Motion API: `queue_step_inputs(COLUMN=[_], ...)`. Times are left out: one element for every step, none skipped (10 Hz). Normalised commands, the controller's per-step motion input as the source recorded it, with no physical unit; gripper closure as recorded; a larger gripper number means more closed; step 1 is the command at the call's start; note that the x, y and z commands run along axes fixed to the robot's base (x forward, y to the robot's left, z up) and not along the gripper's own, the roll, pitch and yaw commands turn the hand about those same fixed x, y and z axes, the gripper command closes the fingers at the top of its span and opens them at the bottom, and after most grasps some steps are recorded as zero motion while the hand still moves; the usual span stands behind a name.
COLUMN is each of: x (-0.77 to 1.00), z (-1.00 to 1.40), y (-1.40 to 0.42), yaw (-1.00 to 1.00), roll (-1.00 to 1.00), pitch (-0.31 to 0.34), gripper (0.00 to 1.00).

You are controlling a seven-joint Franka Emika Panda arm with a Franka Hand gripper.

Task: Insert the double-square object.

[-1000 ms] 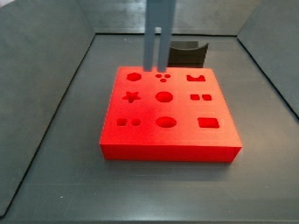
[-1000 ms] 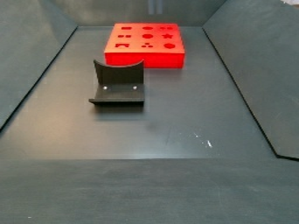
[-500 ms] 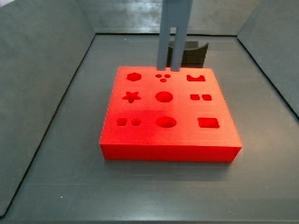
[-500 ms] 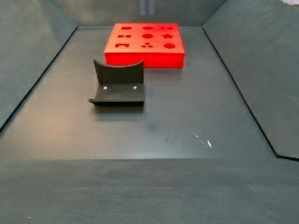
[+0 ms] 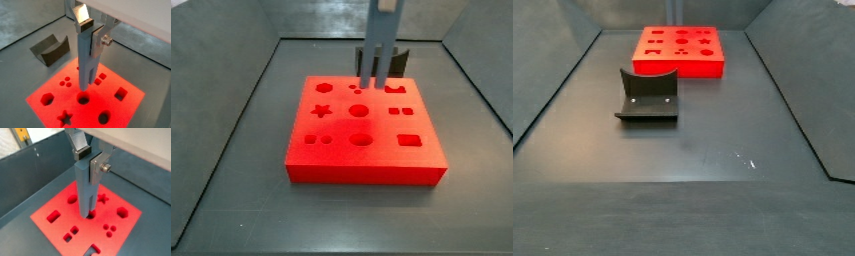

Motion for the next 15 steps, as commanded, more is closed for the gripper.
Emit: queue_step_inputs(x=[1.0, 1.0, 1.0, 1.0, 1.0, 1.0, 1.0, 1.0, 1.0, 1.0, 1.0, 0.55, 0.09, 0.0, 0.13], z=[-0.31, -0.28, -0.26, -0.24, -0.26, -0.31, -0.38, -0.41, -0.4, -0.32, -0.3, -0.34, -0.27, -0.23, -0.29], y=[0.0, 0.0, -0.01, -0.02, -0.01, 0.0, 0.0, 0.0, 0.0, 0.0, -0.01, -0.2, -0.18, -0.25, -0.12], yaw=[0.0, 0.0, 0.0, 0.0, 0.0, 0.0, 0.0, 0.0, 0.0, 0.0, 0.0, 0.12, 0.25, 0.32, 0.24], roll=[0.02, 0.01, 0.01, 0.01, 0.02, 0.05, 0.1, 0.13, 0.13, 0.11, 0.11, 0.15, 0.1, 0.1, 0.03], pitch=[0.0, 0.0, 0.0, 0.0, 0.0, 0.019, 0.063, 0.086, 0.099, 0.117, 0.126, 0.067, 0.0, -0.004, 0.0], gripper=[1.0, 1.0, 1.0, 1.0, 1.0, 1.0, 1.0, 1.0, 1.0, 1.0, 1.0, 1.0, 1.0, 1.0, 1.0])
